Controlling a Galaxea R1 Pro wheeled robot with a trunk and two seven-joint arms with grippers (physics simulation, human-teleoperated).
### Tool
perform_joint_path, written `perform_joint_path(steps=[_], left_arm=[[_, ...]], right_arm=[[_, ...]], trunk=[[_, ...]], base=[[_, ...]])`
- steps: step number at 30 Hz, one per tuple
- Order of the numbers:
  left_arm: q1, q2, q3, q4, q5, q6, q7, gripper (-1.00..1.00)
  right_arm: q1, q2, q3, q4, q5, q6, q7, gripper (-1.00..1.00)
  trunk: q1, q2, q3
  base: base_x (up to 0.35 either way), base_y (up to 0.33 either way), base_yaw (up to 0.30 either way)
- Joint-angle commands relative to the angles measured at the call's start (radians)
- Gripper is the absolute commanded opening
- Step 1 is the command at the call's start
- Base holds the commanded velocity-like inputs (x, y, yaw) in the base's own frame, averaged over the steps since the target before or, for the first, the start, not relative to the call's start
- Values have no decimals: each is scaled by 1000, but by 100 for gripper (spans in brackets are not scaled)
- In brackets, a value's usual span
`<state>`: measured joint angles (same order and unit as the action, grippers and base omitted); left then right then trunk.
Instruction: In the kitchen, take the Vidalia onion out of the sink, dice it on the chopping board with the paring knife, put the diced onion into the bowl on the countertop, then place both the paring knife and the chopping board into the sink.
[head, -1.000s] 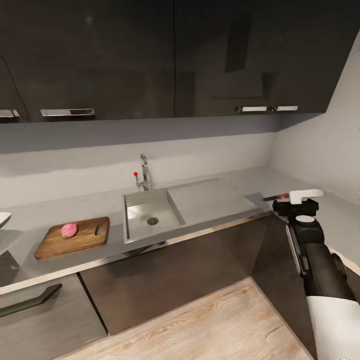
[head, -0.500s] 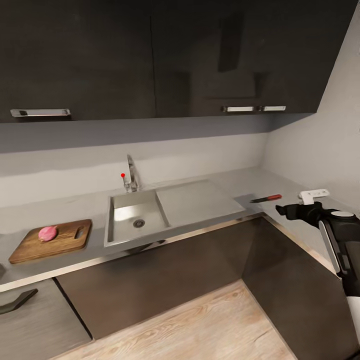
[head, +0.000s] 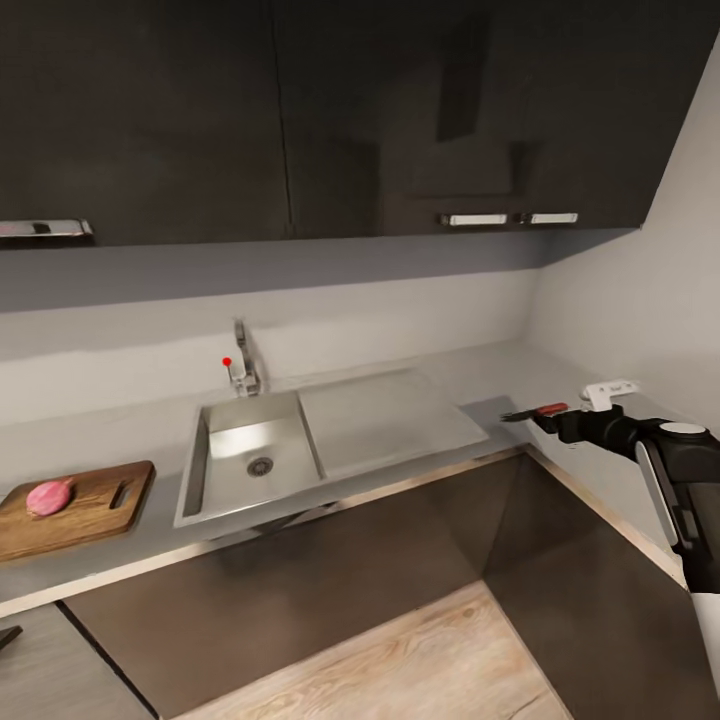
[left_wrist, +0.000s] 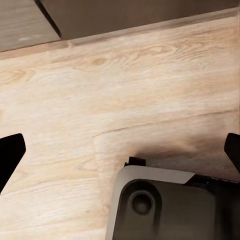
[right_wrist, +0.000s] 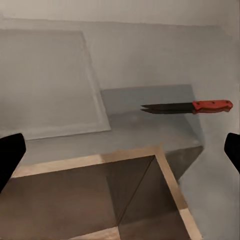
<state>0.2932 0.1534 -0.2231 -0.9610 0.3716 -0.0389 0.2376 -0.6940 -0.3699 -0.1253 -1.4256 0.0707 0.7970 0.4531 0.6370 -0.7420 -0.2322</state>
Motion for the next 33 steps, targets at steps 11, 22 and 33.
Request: perform_joint_path(steps=[11, 22, 33], left_arm=[[0, 2, -5, 0, 10, -4, 8, 100], [0, 2, -5, 0, 10, -4, 8, 100], [0, 2, -5, 1, 10, -4, 8, 100]], right_arm=[[-1, -2, -3, 1, 13, -1, 47, 100], [-1, 0, -4, 2, 14, -1, 48, 100], [-1, -3, -18, 4, 11, -1, 49, 100]], trunk=[[1, -1, -1], [1, -1, -1], [1, -1, -1]], base=[[278, -31, 0], [49, -43, 0], [182, -179, 0]])
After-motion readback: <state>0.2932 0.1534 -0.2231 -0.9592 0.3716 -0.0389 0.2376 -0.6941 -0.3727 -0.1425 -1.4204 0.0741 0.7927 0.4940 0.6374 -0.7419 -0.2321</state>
